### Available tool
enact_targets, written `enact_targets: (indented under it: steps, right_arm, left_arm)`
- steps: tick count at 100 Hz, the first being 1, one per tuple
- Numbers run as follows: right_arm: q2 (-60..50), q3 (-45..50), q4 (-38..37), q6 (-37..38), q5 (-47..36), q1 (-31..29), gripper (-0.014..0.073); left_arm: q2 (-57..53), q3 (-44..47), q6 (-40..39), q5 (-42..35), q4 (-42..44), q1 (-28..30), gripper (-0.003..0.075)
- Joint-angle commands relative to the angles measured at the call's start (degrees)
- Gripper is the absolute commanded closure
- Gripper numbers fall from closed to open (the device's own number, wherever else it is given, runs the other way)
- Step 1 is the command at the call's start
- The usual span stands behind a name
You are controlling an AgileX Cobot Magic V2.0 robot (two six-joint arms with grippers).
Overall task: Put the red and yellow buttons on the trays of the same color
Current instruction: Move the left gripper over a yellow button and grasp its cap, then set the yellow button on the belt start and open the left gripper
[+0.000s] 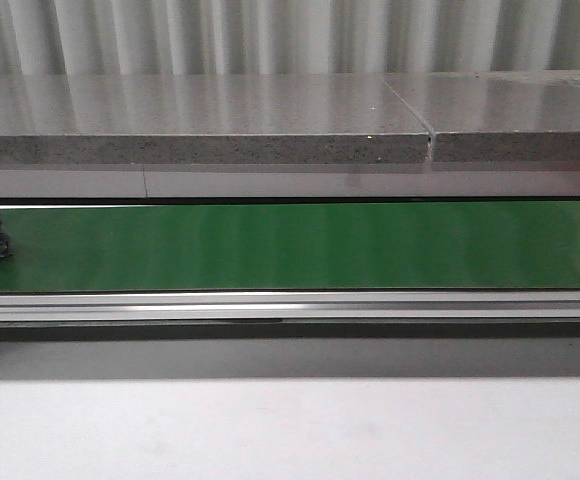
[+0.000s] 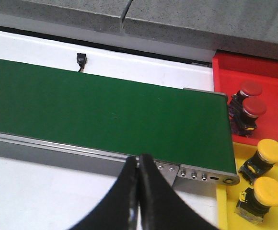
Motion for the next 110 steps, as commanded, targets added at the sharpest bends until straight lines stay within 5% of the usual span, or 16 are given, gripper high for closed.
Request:
enact_targets:
  steps: [1,29,70,110]
  right_arm:
    - [0.2,-1.4,-0.15,-0.38,-4.0,0.02,0.066]
    - [0.2,-1.4,-0.15,-0.38,-4.0,0.02,0.066]
    - [0.2,-1.4,-0.1,-0.38,-4.0,0.02,0.066]
    - [0.2,-1.4,-0.1,-0.38,-4.0,0.02,0.066]
  left_arm:
    - [-2.06,-1.65,-0.17,-4.48,-0.44,0.09,0.022]
    - [-1.43,-1.65,-0.17,-9.11,-1.64,0.09,0.0239]
    - [-1.43,-1.65,0.17,-8.52,-1.64,0.09,0.0495]
    - [-8.22,1.94,3.52,-8.21,-1.53,-0.05,0.0503]
